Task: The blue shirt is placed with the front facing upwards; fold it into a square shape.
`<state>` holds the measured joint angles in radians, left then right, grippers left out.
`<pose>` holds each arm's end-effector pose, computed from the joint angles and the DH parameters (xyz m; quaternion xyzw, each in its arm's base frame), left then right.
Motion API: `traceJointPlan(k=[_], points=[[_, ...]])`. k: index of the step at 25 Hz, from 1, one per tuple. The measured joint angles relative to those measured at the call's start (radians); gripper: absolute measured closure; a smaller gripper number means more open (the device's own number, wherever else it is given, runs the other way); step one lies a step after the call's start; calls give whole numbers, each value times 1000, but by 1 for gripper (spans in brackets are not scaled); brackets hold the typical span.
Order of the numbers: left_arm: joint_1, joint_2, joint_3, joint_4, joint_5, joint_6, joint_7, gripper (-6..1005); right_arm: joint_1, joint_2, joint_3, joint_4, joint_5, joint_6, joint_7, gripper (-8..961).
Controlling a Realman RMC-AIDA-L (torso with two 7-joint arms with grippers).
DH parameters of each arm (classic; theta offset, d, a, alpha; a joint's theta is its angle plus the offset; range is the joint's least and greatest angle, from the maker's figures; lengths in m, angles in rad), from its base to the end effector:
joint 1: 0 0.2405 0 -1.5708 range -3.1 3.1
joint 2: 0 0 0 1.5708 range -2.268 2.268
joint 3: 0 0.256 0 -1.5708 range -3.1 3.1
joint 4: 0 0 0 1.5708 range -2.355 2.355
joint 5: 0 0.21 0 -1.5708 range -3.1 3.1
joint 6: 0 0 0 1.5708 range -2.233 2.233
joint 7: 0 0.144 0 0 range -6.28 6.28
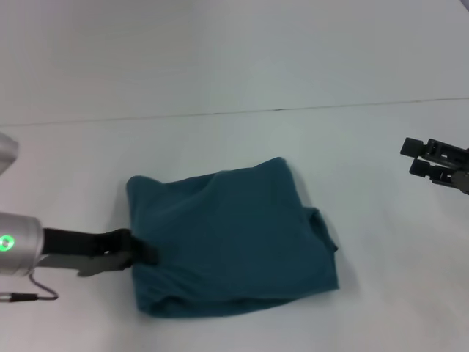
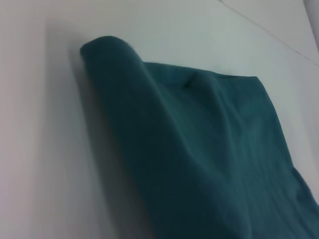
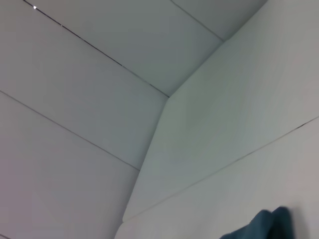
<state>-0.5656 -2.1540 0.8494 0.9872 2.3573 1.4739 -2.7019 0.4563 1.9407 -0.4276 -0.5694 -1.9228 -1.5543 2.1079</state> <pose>-0.2434 0.3501 -0.0063 -0.7429 -0.6556 -0.0945 0.0971 0.3222 0.3287 0.0830 -0.7102 0.5767 0.3767 0.1456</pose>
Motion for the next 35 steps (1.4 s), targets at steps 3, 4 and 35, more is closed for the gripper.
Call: traceJointPlan(k=[3, 4, 35], points=[[29, 5, -40, 20, 2, 31, 8, 880, 2, 0, 0, 0, 0, 0, 1, 8], [37, 6, -49, 25, 3, 34, 9, 880, 3, 0, 0, 0, 0, 0, 1, 8], [71, 17, -195, 170, 20, 88, 38, 244, 3, 1, 3, 0, 1, -3, 5, 8]])
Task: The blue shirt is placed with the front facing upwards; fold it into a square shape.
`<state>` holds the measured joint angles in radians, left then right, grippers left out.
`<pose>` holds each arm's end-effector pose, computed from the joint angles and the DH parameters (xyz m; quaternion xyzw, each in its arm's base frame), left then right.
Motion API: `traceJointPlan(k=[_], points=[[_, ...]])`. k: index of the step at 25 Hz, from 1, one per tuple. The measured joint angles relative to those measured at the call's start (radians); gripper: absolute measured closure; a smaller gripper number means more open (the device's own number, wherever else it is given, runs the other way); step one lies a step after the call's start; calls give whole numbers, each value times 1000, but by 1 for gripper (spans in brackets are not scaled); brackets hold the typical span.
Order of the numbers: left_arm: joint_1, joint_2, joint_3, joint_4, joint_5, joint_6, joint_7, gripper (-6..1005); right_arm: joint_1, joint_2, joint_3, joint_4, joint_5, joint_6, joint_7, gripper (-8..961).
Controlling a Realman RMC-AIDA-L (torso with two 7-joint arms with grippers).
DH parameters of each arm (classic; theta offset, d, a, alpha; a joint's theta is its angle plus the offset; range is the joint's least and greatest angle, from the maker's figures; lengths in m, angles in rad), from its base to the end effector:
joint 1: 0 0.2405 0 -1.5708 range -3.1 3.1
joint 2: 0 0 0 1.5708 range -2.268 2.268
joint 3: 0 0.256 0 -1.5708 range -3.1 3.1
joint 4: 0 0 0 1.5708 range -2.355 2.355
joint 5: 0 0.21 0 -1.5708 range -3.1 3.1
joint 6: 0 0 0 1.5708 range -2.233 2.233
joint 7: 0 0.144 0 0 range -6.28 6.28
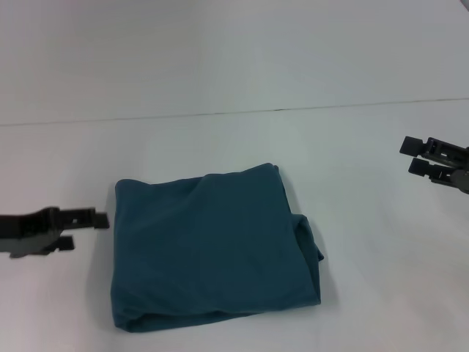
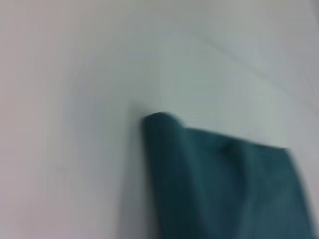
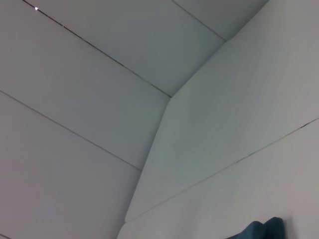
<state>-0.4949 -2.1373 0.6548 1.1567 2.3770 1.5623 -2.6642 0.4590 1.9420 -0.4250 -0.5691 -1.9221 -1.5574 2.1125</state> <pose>-0.2706 0.3407 0.0567 -0.7194 -0.6581 -0.1465 0.1671 0.3209 0.3293 0.0828 -0.7092 0.5771 0.3789 0.1428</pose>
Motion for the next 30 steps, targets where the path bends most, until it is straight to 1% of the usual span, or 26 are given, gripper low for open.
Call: traceJointPlan(k=[1, 4, 6, 8, 9, 12, 14, 15, 17, 19, 21, 22, 23, 25, 30], points=[[8, -3, -9, 5, -39, 17, 17, 132, 0, 0, -1, 0, 0, -1, 0, 8], [29, -4, -53, -12, -195, 85, 121, 111, 1, -1, -13, -2, -4, -8, -24, 8], [34, 0, -92, -56, -279, 140, 250, 97, 2, -1, -23, -6, -8, -18, -72, 8], [37, 5, -131, -113, -332, 213, 435, 90, 4, -1, -48, -9, -11, -38, -160, 8], [40, 5, -143, -134, -347, 251, 529, 90, 4, -1, -67, -11, -13, -46, -205, 8], [54, 2, -149, -155, -360, 323, 699, 90, 7, 2, -158, -15, -49, -74, -369, 8], [65, -2, -143, -164, -354, 356, 786, 90, 15, 8, -207, -16, -79, -80, -404, 8], [71, -5, -141, -168, -349, 365, 815, 90, 21, 14, -228, -16, -91, -84, -406, 8], [84, -12, -140, -175, -342, 366, 866, 90, 35, 35, -256, -16, -105, -88, -406, 8], [97, -22, -137, -195, -341, 355, 926, 89, 50, 77, -270, -16, -110, -83, -415, 8], [106, -28, -127, -240, -339, 341, 986, 89, 64, 111, -274, -16, -123, -66, -428, 8], [108, -29, -121, -259, -337, 335, 1008, 89, 72, 128, -275, -15, -133, -54, -434, 8], [109, -29, -117, -278, -329, 323, 1025, 89, 79, 137, -277, -12, -142, -38, -437, 8], [110, -29, -112, -295, -320, 305, 1033, 89, 95, 145, -300, 10, -155, -7, -433, 8], [111, -32, -83, -303, -308, 292, 1033, 93, 95, 145, -310, 17, -155, -1, -426, 8]])
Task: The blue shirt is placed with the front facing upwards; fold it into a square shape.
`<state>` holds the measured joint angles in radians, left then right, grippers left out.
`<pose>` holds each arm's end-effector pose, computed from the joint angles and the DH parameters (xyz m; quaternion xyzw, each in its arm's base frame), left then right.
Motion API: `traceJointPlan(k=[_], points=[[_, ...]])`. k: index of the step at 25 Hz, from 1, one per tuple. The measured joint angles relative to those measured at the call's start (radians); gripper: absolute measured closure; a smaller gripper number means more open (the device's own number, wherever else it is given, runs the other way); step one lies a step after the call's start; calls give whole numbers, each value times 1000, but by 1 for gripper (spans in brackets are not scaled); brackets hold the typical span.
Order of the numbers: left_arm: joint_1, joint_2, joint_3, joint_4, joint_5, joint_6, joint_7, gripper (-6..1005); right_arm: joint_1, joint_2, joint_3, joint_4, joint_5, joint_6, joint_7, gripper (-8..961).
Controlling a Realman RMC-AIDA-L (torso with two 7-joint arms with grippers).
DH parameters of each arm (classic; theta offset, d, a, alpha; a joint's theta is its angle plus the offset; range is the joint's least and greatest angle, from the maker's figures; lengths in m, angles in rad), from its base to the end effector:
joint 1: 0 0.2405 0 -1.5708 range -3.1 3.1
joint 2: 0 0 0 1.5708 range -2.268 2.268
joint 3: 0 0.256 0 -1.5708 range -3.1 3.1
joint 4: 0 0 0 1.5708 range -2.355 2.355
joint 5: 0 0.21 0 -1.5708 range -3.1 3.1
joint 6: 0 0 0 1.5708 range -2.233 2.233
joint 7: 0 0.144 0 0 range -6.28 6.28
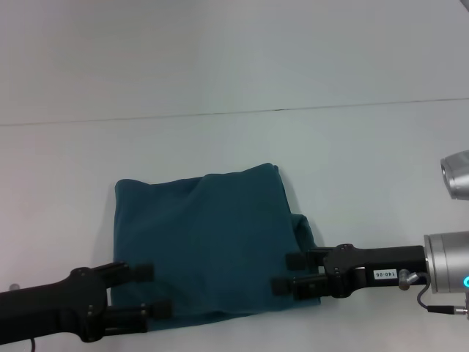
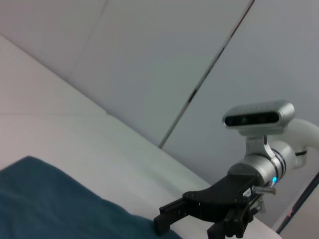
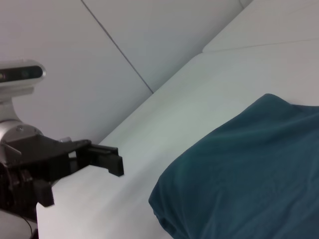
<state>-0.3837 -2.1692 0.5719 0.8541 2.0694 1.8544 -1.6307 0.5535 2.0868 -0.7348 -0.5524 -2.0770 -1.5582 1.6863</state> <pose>-0.2672 0.2673 0.0098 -0.8995 -0.3213 -0.2932 0.0416 0.2633 0.3133 -0.0329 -0.8997 0.3767 0.2189 0.0258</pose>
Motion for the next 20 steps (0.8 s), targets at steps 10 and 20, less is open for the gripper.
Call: traceJointPlan(k=[10, 20], points=[[-25, 3, 54, -25, 7, -25, -49, 93, -9, -1, 8, 20, 3, 3, 17, 8], [-42, 2, 79, -68, 16, -101, -47, 93, -11, -1, 9, 22, 5, 10, 17, 8]])
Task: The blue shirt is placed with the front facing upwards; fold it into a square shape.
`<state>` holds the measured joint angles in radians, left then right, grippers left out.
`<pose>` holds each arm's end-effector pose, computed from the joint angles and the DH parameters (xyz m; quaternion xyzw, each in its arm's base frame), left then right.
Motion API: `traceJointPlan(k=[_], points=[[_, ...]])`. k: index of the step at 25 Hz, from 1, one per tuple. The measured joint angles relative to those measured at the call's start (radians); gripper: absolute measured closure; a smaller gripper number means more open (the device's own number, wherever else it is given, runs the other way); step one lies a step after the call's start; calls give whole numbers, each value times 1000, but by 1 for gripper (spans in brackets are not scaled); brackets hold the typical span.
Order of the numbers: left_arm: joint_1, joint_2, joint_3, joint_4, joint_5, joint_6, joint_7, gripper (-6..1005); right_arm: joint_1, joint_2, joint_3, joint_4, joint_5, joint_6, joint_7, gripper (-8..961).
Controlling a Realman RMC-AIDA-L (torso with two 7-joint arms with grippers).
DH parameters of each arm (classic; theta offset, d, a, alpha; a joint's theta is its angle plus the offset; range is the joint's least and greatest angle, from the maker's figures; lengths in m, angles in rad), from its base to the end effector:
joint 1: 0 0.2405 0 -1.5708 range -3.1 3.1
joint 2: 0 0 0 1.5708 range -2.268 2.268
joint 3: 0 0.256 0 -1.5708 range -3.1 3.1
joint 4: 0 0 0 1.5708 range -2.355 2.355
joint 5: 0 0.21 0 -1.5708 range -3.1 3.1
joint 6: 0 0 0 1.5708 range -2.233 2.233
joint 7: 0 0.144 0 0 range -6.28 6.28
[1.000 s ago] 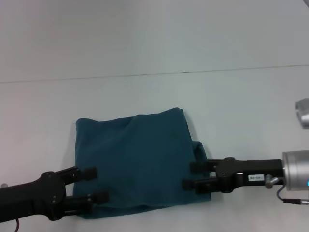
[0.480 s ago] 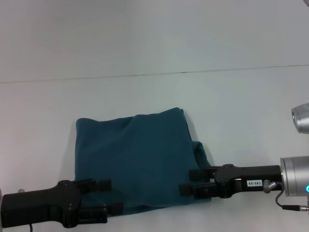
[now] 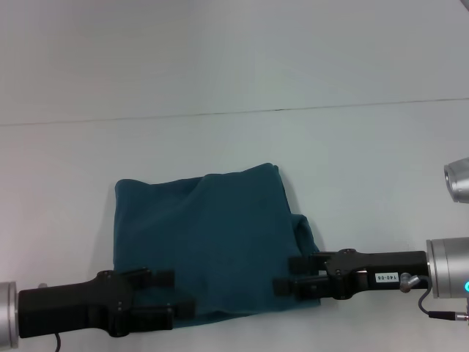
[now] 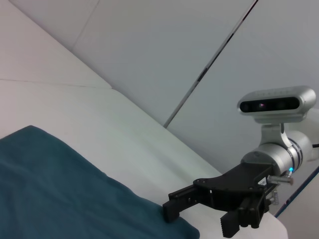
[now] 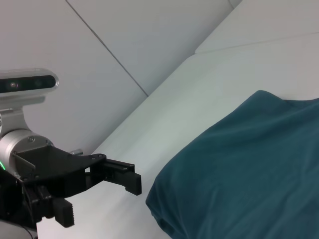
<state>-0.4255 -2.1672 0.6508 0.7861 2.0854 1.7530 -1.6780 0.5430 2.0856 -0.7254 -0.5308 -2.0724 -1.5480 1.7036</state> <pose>-0.2620 0.2802 -0.0125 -0.8988 -0.3488 -0.2644 0.0238 0.2685 0.3098 -0.0348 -0.8888 0.3988 0.2241 0.0267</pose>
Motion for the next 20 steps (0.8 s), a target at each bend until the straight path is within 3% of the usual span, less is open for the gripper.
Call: traceJointPlan(k=[7, 20], points=[[-2, 0, 4, -18, -1, -15, 98, 94, -1, -1, 0, 0, -3, 6, -5, 8], [-4, 1, 4, -23, -2, -20, 101, 94, -1, -5, 0, 0, -3, 6, 0, 8]])
